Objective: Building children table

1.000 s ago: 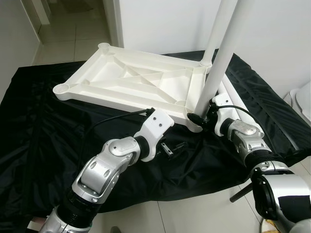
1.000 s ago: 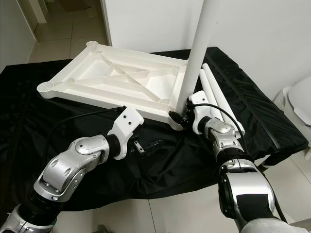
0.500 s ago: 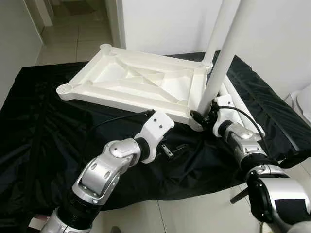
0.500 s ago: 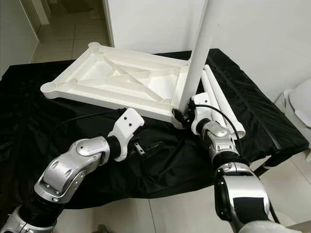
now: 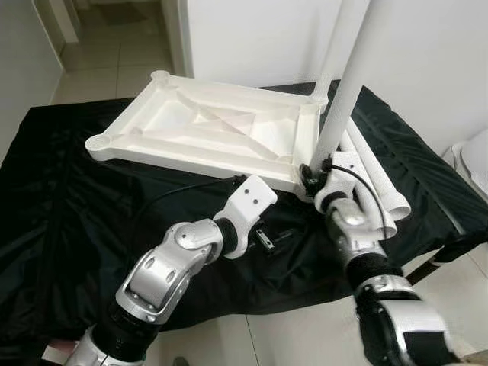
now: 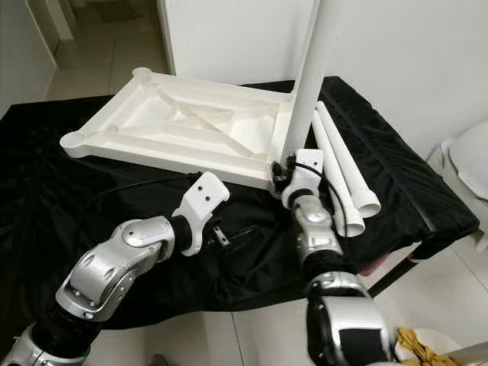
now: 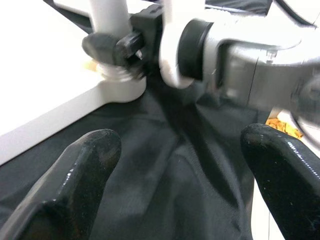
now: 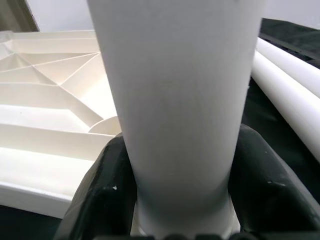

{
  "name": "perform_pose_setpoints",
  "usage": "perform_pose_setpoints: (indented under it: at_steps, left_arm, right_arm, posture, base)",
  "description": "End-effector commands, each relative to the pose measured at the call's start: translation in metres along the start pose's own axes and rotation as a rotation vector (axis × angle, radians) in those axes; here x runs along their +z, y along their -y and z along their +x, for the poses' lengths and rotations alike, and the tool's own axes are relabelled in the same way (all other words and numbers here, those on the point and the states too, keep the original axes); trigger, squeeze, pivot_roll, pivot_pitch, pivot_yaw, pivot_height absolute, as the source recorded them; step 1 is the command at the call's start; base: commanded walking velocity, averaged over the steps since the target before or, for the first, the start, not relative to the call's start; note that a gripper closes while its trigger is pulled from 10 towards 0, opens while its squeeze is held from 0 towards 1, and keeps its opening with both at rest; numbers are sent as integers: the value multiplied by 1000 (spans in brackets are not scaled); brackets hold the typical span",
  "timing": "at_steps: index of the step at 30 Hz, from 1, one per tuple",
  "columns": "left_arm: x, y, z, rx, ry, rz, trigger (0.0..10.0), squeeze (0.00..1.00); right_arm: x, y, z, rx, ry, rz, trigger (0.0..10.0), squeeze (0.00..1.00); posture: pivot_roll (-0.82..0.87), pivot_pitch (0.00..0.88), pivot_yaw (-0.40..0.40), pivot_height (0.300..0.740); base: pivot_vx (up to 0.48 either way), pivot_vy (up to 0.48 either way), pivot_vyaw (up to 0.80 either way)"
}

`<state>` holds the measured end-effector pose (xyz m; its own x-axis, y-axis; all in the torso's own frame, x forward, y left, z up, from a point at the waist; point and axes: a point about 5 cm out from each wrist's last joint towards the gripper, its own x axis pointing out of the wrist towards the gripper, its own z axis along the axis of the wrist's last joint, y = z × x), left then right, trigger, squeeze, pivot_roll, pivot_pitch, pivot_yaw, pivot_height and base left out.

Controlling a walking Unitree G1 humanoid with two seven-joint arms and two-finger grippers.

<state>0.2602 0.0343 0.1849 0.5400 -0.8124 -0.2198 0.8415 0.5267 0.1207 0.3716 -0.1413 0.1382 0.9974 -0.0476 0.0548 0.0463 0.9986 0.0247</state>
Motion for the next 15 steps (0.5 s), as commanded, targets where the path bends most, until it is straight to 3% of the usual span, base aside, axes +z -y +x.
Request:
perform_pose_setpoints:
  at_steps: [1, 8, 10, 15]
  left_arm:
    - [1, 4, -1, -30, 3, 5, 10000, 0]
    - [0, 4, -1, -29, 3, 6, 10000, 0]
    - [0, 4, -1, -29, 3, 6, 10000, 0]
    - [0, 4, -1, -30, 1, 8, 10000, 0]
  right_arm:
    - [-16, -4, -8, -59, -72, -3, 0, 0]
    - [-19, -17, -16, -196, -96, 62, 0, 0]
    - [-19, -17, -16, -196, -96, 62, 0, 0]
    - [-11, -34, -21, -210, -61, 72, 0, 0]
  posture:
    - [-81, 11, -4, 740]
    - [-74, 4, -6, 740]
    - [-74, 4, -6, 740]
    - [-71, 1, -8, 740]
  base:
    - [0, 0, 0]
    - [0, 0, 0]
    - [0, 0, 0]
    - [0, 0, 0]
